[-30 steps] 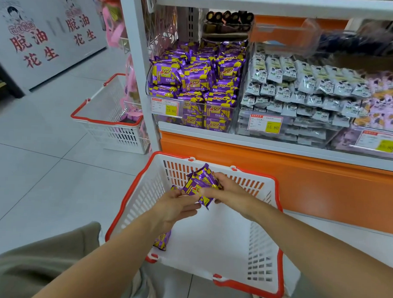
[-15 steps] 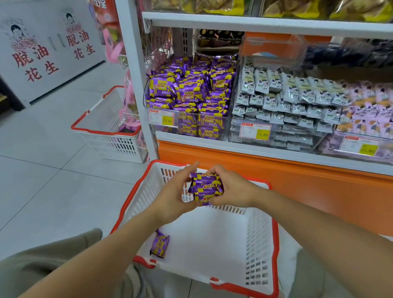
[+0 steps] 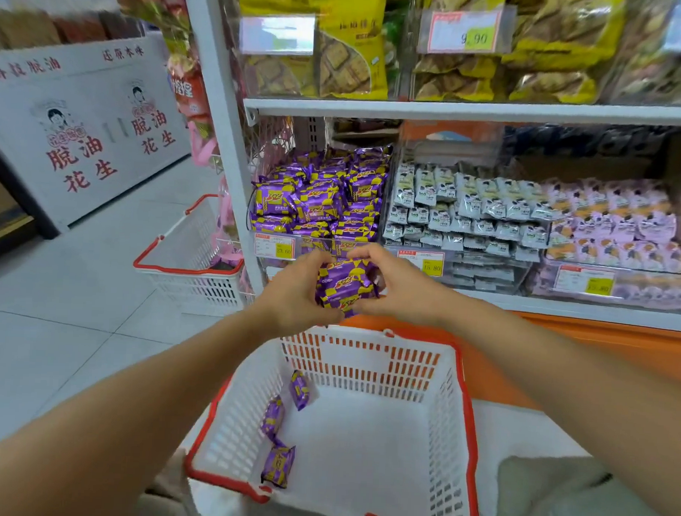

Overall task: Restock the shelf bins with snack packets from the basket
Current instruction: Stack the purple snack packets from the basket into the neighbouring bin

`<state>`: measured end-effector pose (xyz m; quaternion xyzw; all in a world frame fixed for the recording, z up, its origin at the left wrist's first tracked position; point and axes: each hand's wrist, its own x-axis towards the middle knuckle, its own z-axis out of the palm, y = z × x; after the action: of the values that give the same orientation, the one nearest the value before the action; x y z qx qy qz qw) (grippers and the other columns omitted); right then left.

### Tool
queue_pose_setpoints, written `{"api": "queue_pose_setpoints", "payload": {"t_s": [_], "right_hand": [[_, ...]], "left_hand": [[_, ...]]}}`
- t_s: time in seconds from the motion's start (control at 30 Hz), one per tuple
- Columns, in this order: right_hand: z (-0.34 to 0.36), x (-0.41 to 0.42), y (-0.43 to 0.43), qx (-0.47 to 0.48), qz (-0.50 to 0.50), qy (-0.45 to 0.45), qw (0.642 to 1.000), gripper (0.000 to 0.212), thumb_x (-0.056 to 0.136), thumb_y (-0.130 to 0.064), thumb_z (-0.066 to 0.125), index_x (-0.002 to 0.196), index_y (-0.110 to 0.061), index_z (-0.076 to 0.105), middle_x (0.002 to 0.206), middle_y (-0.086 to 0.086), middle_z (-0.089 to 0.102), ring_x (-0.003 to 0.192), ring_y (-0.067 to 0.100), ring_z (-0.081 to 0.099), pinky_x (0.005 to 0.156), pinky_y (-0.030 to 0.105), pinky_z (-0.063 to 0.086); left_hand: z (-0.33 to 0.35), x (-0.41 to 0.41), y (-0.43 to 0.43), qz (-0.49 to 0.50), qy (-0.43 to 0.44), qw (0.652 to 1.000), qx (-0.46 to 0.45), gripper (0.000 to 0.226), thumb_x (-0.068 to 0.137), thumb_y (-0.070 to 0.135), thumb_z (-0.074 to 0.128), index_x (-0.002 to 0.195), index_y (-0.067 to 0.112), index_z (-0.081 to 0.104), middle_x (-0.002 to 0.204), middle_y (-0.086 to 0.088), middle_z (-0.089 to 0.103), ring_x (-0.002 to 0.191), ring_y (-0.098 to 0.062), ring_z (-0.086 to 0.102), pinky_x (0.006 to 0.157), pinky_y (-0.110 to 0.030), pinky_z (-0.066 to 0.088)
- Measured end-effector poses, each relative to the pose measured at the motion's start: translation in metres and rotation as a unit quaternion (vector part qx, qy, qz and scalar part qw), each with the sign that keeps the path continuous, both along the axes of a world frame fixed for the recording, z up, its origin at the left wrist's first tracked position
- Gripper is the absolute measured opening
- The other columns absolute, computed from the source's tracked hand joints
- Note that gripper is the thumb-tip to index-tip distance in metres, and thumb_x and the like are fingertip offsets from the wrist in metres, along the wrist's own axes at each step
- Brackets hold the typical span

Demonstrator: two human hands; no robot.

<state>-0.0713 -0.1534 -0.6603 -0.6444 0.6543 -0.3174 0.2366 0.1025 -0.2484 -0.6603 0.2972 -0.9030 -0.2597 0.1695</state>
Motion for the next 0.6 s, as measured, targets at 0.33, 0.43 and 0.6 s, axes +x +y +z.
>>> {"api": "queue_pose_setpoints", "payload": {"t_s": [0.33, 0.43, 0.6], "right_hand": [[0.039, -0.049, -0.03, -0.161, -0.133, 0.189, 0.959, 0.057, 0.087, -0.034, 0.064, 0.138, -0.022, 0.043, 0.14, -0.003, 0.047, 0.133, 0.016, 0.037, 0.107, 0.029, 0.011], [0.044, -0.066, -0.049, -0.111, -0.157, 0.275, 0.942, 0.067, 0.085, -0.046, 0.063, 0.143, -0.024, 0.037, 0.155, -0.002, 0.031, 0.144, 0.017, 0.02, 0.116, 0.041, -0.002], [0.038, -0.085, -0.08, 0.005, -0.141, 0.382, 0.913, 0.098, 0.077, -0.073, 0.057, 0.153, -0.023, 0.022, 0.163, 0.0, 0.007, 0.149, 0.017, 0.005, 0.118, 0.051, -0.003]], "left_hand": [[0.053, -0.042, -0.053, 0.062, 0.015, 0.997, -0.053, 0.069, 0.074, 0.021, 0.08, 0.13, 0.01, 0.04, 0.084, -0.002, 0.053, 0.056, -0.011, 0.043, 0.053, -0.027, 0.035], [0.059, -0.058, -0.073, 0.056, 0.006, 0.996, -0.066, 0.07, 0.074, 0.024, 0.081, 0.13, 0.013, 0.041, 0.097, -0.012, 0.06, 0.067, -0.02, 0.049, 0.066, -0.038, 0.042], [0.069, -0.091, -0.104, 0.03, -0.04, 0.986, -0.157, 0.079, 0.066, 0.032, 0.083, 0.133, 0.017, 0.044, 0.111, -0.01, 0.055, 0.102, -0.027, 0.049, 0.085, -0.038, 0.043]]}}
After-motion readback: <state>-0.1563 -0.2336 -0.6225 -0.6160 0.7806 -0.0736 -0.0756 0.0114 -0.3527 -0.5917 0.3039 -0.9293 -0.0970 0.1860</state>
